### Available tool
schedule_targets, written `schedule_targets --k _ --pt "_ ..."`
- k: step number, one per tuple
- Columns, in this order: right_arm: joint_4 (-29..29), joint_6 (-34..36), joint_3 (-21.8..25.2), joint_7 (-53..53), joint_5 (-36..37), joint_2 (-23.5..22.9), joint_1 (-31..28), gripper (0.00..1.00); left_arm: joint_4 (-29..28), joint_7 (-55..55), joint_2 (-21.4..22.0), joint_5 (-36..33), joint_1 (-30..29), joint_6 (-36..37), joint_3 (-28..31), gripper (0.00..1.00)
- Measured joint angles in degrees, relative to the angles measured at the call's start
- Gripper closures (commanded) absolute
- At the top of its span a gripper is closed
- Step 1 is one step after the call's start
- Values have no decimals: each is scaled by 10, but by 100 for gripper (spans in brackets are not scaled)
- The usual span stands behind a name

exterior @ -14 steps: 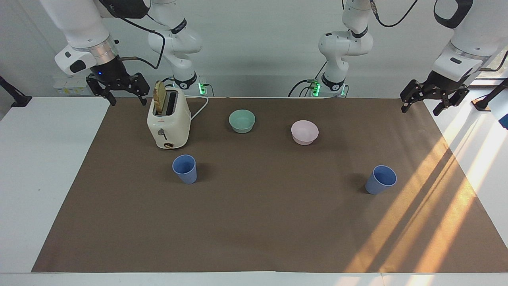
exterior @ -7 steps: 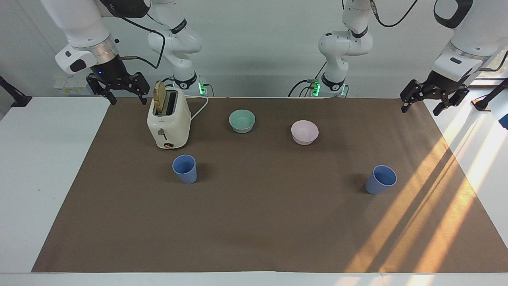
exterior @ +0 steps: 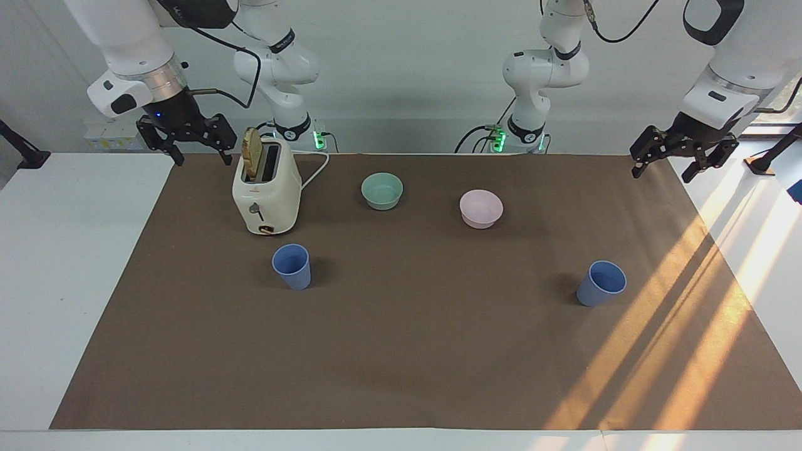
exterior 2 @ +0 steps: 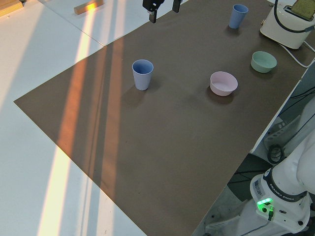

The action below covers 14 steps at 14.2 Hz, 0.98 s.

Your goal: Stack blue cups with both arms

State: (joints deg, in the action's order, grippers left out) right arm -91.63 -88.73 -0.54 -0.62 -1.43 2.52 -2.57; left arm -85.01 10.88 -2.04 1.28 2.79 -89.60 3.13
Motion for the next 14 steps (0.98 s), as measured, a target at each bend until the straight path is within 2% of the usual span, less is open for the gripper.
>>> schedule_targets --k 9,14 --pt "-2 -3 0 0 0 0 0 0 -1 0 0 0 0 -3 0 0" --pt "-3 -4 0 0 0 0 0 0 -11 0 -2 0 0 -35 0 0"
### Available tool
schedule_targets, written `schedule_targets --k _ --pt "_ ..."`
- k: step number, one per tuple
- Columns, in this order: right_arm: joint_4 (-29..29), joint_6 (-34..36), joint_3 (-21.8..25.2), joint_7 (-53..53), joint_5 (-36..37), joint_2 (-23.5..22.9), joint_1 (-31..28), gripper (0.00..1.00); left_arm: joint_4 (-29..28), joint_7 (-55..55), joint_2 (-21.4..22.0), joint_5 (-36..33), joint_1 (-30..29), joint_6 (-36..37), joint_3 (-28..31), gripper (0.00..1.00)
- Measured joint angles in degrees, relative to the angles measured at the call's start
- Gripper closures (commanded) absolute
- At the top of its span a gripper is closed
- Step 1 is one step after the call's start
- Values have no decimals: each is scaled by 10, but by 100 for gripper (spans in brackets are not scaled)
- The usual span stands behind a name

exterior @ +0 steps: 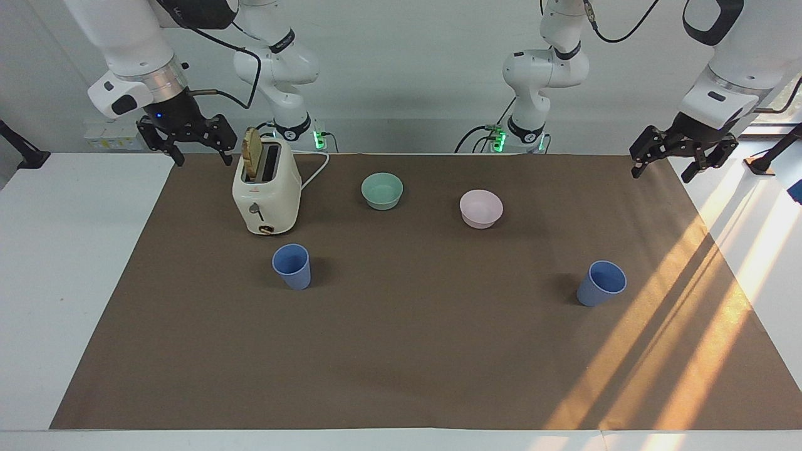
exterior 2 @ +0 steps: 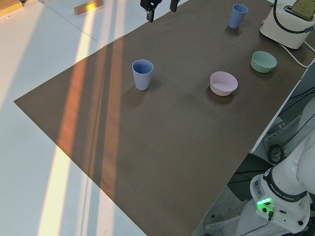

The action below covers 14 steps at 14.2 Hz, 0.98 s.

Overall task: Stack blue cups with both arms
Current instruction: 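Reach the left gripper to the nearby blue cup and grasp it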

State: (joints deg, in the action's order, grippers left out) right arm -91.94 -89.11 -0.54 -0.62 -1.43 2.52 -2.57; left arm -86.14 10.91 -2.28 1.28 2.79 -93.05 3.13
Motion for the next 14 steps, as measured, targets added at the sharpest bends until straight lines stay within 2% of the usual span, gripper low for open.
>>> schedule_targets --k 6,14 --pt "0 0 0 0 0 0 0 0 -80 3 -24 0 -1 -138 3 0" --pt "-1 0 0 0 0 0 0 0 -98 15 -141 0 -9 -264 8 0"
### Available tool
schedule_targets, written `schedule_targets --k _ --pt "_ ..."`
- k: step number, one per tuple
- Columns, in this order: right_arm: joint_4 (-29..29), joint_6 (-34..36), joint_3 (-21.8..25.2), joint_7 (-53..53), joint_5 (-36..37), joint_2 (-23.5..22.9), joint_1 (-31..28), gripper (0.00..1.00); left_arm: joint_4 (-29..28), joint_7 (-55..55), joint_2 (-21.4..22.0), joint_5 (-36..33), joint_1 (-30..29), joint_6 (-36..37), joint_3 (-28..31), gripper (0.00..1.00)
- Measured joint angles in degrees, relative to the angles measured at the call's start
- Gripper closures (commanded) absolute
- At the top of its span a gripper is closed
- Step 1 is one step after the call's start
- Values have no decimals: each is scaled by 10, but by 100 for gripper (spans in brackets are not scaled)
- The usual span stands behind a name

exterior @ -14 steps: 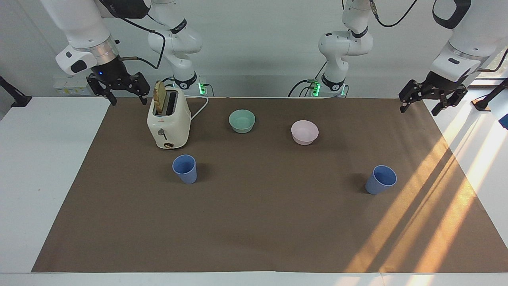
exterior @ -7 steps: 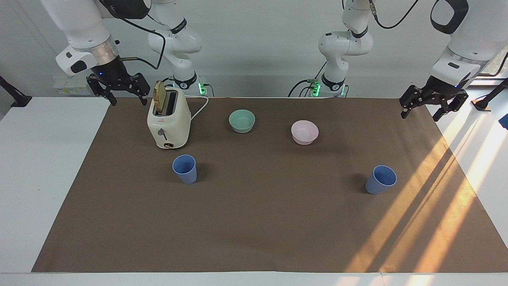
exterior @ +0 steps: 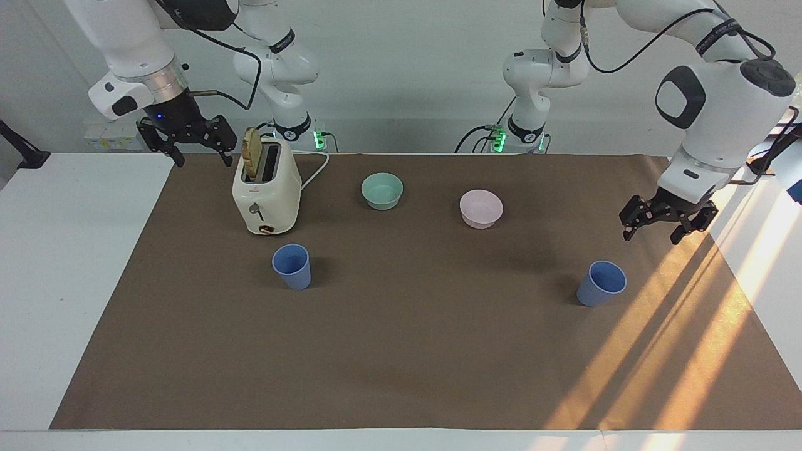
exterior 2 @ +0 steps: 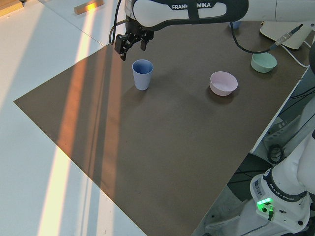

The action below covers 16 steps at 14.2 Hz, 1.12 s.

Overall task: Stack blue cups with both arms
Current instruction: 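Reach the left gripper to the nearby blue cup and grasp it, then carry the blue cup with the left gripper to the table center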

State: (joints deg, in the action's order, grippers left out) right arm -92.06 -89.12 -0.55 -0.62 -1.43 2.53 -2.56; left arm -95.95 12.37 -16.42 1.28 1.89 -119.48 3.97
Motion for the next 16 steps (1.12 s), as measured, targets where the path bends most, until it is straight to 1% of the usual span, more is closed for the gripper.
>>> schedule_targets --k 1,3,4,5,6,7,8,12,16 --pt "0 0 0 0 0 0 0 0 -3 0 -9 0 0 -8 0 0" --pt "0 0 0 0 0 0 0 0 -15 1 -22 1 0 -28 -1 8" --pt "0 0 0 0 0 0 0 0 -27 3 -26 1 0 -42 0 29" --pt "0 0 0 0 0 0 0 0 -43 6 -27 1 0 -59 0 63" --pt "0 0 0 0 0 0 0 0 -58 6 -27 1 0 -71 0 84" --pt "0 0 0 0 0 0 0 0 -70 6 -27 2 0 -77 0 95" --pt "0 0 0 0 0 0 0 0 -78 6 -26 2 0 -78 0 100" --pt "0 0 0 0 0 0 0 0 -84 6 -19 3 0 -75 -2 100" --pt "0 0 -1 0 0 0 0 0 -83 7 4 7 9 -58 -10 100"
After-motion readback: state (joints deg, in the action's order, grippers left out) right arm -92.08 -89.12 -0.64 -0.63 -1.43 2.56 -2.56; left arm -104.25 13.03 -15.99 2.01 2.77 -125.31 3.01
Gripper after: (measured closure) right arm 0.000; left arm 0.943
